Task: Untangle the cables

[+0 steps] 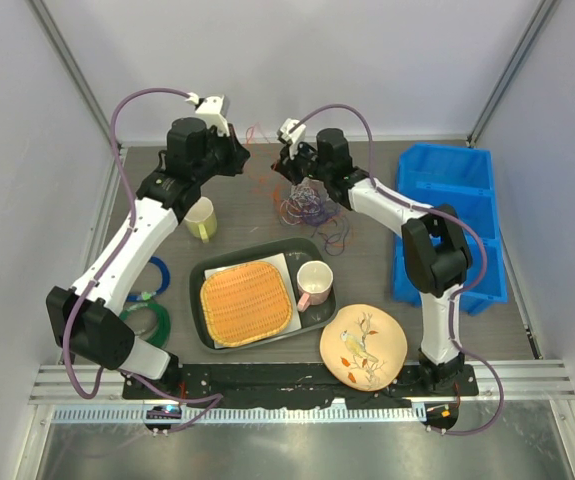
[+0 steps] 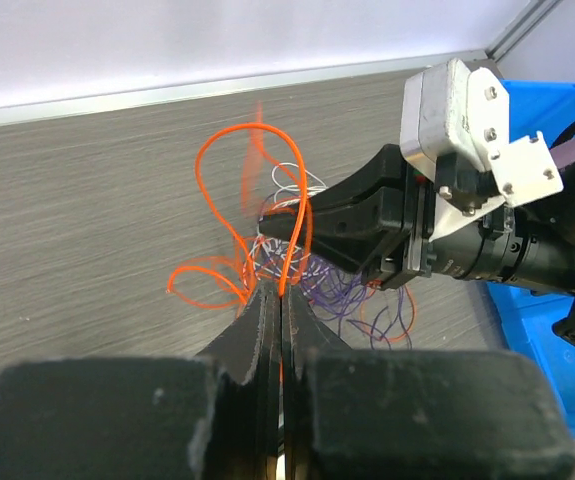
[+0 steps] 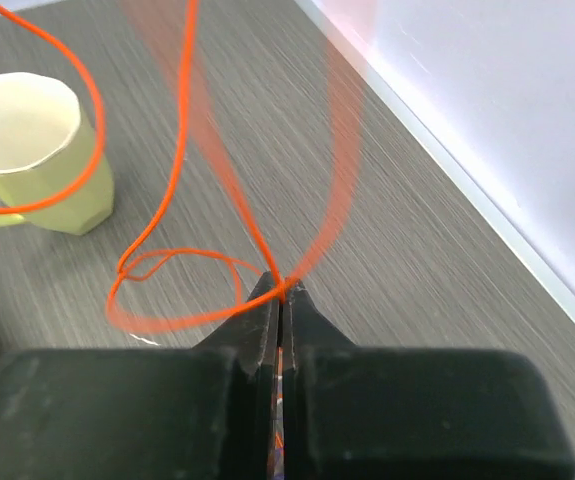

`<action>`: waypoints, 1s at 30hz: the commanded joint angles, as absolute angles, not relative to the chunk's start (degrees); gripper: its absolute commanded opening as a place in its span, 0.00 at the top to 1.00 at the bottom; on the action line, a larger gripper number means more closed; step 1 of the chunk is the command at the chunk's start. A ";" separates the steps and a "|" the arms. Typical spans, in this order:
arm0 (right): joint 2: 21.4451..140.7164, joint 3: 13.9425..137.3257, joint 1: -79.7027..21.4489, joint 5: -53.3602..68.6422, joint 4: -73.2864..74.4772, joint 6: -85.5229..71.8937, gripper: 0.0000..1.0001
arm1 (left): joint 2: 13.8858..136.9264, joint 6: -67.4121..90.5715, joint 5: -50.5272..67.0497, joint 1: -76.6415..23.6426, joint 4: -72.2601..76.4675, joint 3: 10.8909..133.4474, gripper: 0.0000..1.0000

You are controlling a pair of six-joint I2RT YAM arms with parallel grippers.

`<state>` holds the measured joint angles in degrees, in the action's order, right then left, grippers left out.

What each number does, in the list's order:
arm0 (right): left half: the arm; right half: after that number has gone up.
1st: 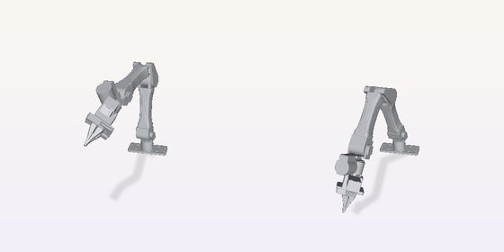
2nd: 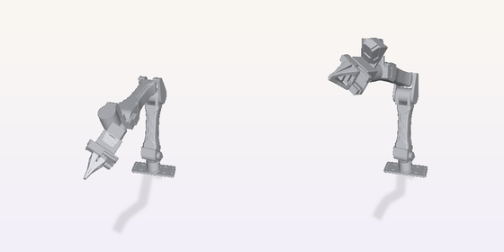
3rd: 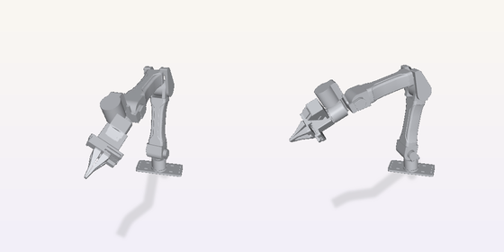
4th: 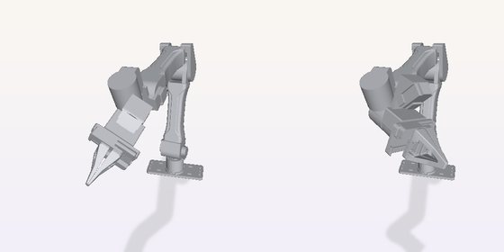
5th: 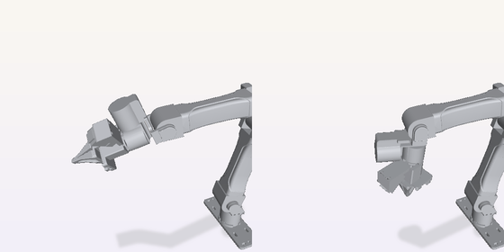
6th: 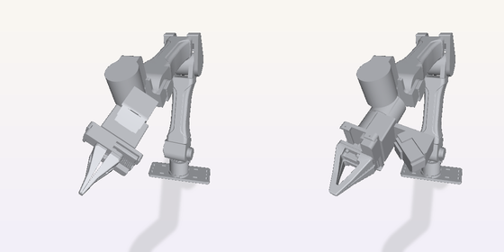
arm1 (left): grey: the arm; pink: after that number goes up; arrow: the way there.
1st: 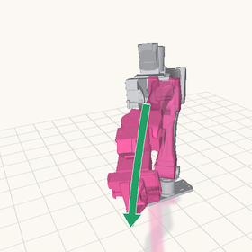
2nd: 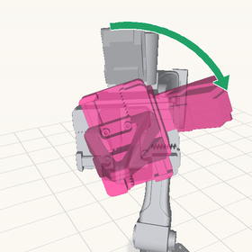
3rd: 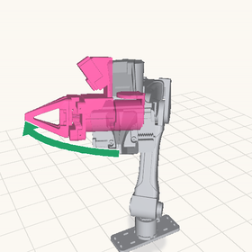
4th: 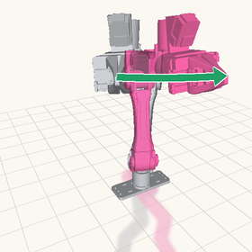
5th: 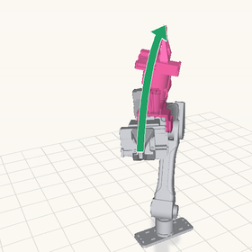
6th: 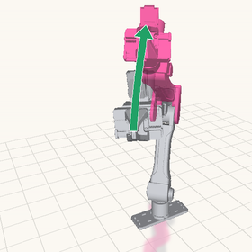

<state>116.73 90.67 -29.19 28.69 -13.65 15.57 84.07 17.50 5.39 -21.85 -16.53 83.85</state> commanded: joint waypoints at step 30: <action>109.16 136.86 -28.48 2.02 -4.32 -8.88 0.99 | 84.46 14.86 13.61 -23.91 -16.09 86.66 0.00</action>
<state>106.83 136.38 -28.27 -1.65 -9.80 -6.70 84.90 17.28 8.45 -23.62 -18.72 85.91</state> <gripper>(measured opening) 0.039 0.996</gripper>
